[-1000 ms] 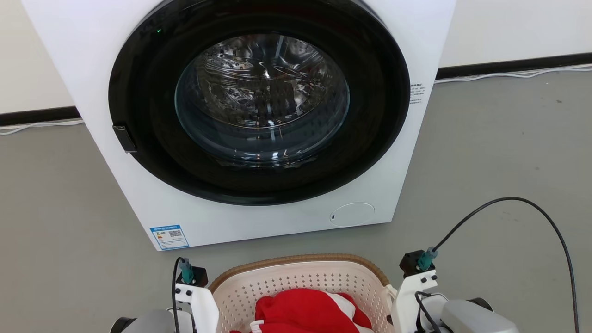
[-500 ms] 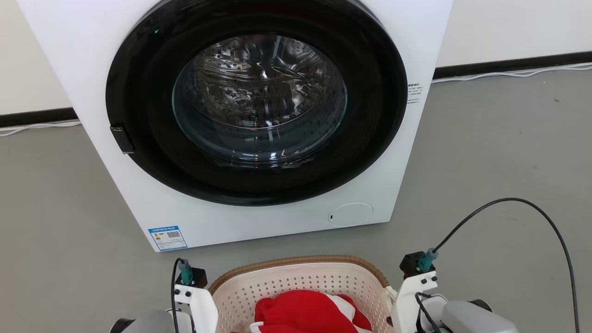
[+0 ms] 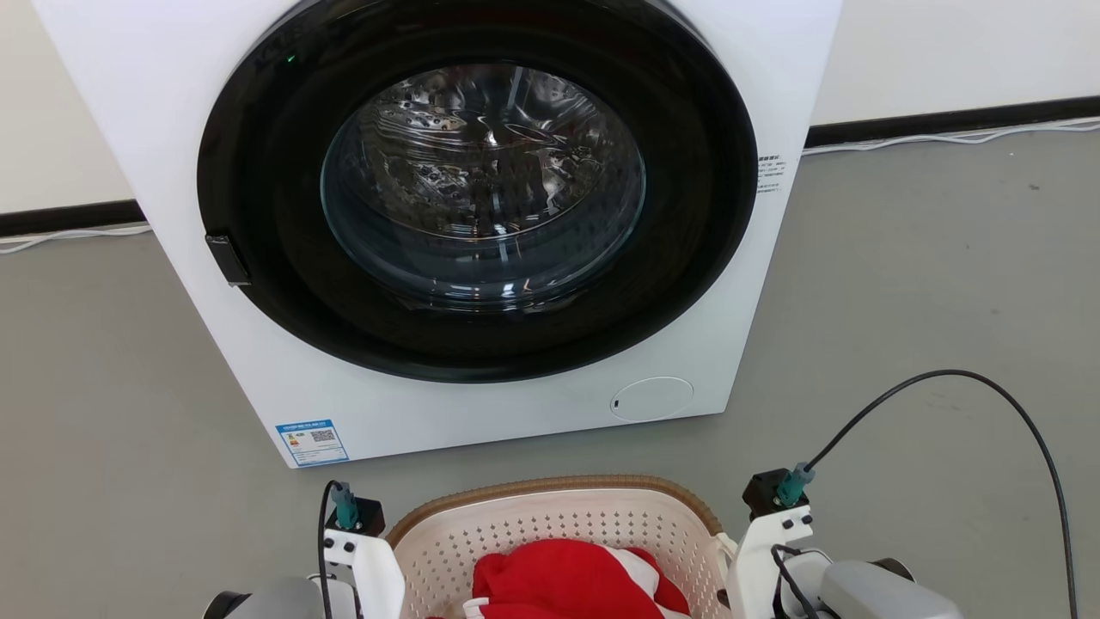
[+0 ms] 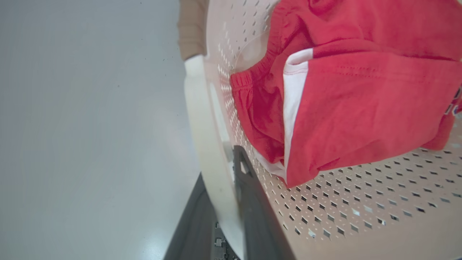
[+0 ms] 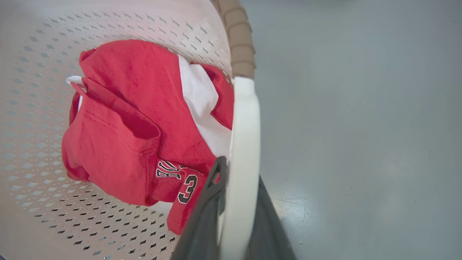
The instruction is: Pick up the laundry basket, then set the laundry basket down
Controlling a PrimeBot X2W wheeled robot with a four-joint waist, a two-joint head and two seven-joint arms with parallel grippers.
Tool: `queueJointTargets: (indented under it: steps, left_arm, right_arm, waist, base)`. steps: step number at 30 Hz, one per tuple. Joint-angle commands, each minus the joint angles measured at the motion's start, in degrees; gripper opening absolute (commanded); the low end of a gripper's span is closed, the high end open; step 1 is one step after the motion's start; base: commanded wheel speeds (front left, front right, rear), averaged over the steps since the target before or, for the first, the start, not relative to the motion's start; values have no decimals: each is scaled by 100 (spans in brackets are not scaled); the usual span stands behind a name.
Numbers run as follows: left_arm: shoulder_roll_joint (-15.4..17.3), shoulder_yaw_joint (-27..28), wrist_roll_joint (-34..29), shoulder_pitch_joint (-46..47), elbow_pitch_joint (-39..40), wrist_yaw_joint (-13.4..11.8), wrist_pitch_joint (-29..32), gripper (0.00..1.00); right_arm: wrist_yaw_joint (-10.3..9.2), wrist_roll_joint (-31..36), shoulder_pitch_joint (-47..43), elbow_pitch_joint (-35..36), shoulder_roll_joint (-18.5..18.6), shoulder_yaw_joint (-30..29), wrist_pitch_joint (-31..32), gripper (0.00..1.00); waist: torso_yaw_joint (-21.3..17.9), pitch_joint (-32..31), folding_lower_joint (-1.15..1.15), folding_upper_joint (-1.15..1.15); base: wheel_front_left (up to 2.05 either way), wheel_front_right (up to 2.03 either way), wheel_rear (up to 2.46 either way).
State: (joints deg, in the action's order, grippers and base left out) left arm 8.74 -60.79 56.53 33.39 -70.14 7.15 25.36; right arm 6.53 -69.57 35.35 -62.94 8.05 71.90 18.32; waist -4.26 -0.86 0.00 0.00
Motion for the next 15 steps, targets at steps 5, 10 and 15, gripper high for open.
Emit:
queueJointTargets:
  steps: [5, 10, 15]
  left_arm:
    - [158, 15, 10, 313, 2, 34, -31, 0]
    - [170, -20, 41, 318, -2, 34, -18, 0]
    - [178, -52, 71, 324, -1, 34, -24, 0]
  right_arm:
    - [96, -8, 204, 103, -23, 26, -133, 0]
    - [96, -29, 217, 99, -31, 44, -140, 0]
    - [96, -46, 220, 100, -36, 60, -147, 0]
  waist:
    - [5, 6, 0, 0]
    - [-7, 9, 0, 0]
    - [-8, 8, 0, 0]
  base:
    - [0, 0, 0]
    - [0, 0, 0]
    - [0, 0, 0]
